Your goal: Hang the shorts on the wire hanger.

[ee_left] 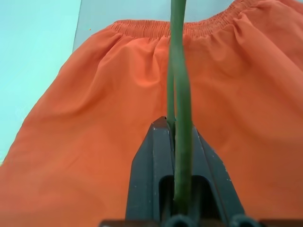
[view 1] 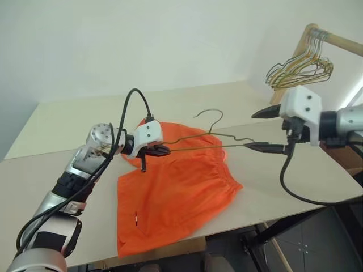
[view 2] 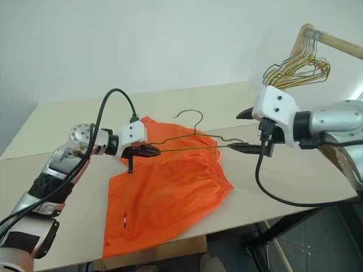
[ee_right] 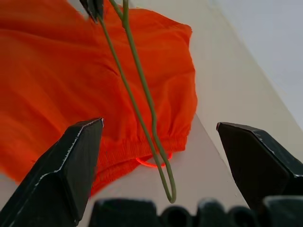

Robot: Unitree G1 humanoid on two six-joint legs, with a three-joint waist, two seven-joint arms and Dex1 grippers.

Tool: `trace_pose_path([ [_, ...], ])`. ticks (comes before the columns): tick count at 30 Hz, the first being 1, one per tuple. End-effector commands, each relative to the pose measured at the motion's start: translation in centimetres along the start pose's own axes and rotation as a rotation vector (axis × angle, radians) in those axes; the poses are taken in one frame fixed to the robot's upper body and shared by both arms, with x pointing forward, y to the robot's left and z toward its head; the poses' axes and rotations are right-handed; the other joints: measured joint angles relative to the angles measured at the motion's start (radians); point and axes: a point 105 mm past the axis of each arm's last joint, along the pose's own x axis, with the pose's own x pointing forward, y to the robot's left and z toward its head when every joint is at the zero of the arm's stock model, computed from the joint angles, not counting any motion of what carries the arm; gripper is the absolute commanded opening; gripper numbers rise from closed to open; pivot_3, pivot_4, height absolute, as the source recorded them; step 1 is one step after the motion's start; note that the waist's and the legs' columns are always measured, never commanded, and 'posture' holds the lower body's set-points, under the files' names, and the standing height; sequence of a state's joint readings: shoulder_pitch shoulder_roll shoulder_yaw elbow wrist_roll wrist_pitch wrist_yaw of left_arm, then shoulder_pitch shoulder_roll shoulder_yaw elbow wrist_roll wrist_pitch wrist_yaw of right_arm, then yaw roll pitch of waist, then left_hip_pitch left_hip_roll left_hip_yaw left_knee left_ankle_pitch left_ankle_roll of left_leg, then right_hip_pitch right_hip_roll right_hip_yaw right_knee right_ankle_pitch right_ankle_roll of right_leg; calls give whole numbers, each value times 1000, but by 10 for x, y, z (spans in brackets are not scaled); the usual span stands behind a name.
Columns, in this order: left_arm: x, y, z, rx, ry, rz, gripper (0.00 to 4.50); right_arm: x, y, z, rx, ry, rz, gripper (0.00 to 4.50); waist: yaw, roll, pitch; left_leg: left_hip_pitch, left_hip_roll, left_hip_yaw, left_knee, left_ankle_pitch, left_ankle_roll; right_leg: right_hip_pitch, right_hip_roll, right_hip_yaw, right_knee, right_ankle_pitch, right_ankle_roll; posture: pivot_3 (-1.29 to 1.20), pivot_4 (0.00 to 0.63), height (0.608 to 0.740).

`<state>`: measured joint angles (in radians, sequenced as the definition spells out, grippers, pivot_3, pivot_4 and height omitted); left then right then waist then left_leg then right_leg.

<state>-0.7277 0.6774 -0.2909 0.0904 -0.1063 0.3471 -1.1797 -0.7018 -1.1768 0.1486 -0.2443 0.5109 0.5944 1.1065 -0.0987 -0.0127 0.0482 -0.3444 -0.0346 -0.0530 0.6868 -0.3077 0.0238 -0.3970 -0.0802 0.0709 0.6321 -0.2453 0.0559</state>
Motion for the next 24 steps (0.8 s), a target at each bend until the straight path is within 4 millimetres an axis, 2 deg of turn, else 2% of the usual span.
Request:
trace_pose_path([
  [1, -10, 4, 15, 51, -37, 28, 0, 8, 2, -11, 66, 81, 85, 4469, 10, 0, -1, -6, 0, 0, 4, 0, 0, -6, 0, 0, 2, 0, 0, -58, 0, 740],
  [5, -12, 0, 17, 53, -48, 27, 0, 25, -4, -30, 38, 173, 99, 4469, 32, 0, -4, -26, -4, 1, 15, 5, -8, -28, -3, 0, 16, 0, 0, -40, 0, 740],
  [11, -15, -5, 18, 49, -55, 23, 0, 38, -11, -32, 55, 181, 119, 4469, 54, 0, -4, -27, -5, 2, 15, 5, -9, -29, -4, 0, 15, 0, 0, -26, 0, 740],
  [12, -15, -6, 18, 49, -55, 23, 0, 39, -12, -32, 56, 182, 122, 4303, 56, -1, -4, -27, -5, 2, 15, 5, -9, -29, -3, -1, 15, 0, 0, -20, 0, 740],
  [14, -16, -7, 18, 52, -55, 20, 0, 40, -11, -32, 55, 180, 141, 3924, 57, -1, -4, -27, -5, 1, 15, 5, -8, -28, -3, -1, 15, 0, 0, -20, 0, 740],
  [24, -19, -9, 23, 63, -80, -6, 0, 43, -6, -41, 23, 217, 177, 333, 60, -1, -4, -27, -6, 1, 15, 5, -8, -28, -3, -1, 16, 0, 0, -20, 0, 740],
])
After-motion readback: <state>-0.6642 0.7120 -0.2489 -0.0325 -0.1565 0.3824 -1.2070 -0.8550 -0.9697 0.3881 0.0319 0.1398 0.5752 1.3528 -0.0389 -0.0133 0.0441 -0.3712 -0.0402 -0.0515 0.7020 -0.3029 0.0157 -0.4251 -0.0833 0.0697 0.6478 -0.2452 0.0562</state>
